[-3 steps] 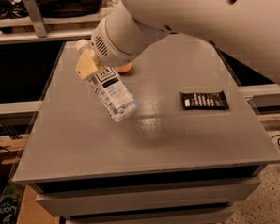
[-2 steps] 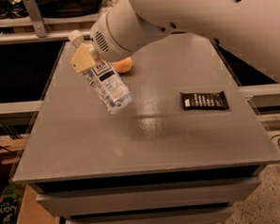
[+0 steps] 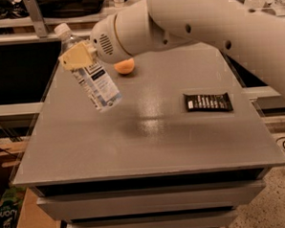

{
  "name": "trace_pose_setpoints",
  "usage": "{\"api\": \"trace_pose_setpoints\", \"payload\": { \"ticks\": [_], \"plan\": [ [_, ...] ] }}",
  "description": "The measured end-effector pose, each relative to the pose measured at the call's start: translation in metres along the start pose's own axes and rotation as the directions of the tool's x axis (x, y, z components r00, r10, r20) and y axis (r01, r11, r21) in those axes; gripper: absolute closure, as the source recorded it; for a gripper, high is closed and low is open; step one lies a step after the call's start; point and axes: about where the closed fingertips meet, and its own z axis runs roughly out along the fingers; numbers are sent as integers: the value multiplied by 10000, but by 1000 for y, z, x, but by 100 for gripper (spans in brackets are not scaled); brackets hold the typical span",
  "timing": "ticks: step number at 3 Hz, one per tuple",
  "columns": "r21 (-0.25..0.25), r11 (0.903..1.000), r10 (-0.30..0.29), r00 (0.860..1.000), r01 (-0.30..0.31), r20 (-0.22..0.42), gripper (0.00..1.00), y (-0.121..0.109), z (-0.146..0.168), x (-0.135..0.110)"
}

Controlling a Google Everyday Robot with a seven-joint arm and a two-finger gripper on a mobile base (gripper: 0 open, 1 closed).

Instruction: Place blue plastic bottle upright

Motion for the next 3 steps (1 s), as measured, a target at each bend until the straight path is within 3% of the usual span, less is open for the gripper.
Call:
{"api": "trace_pose_setpoints", "payload": {
  "ticks": [1,2,3],
  "plan": [
    [-1354,9890,-475,9949,593,888,100,13,12,-7],
    [-1469,9784,-1307,9858,1455,1058,100,18,19,-6],
    [-1471,9783,-1308,9857,1456,1058,100,19,19,-6]
  ]
}}
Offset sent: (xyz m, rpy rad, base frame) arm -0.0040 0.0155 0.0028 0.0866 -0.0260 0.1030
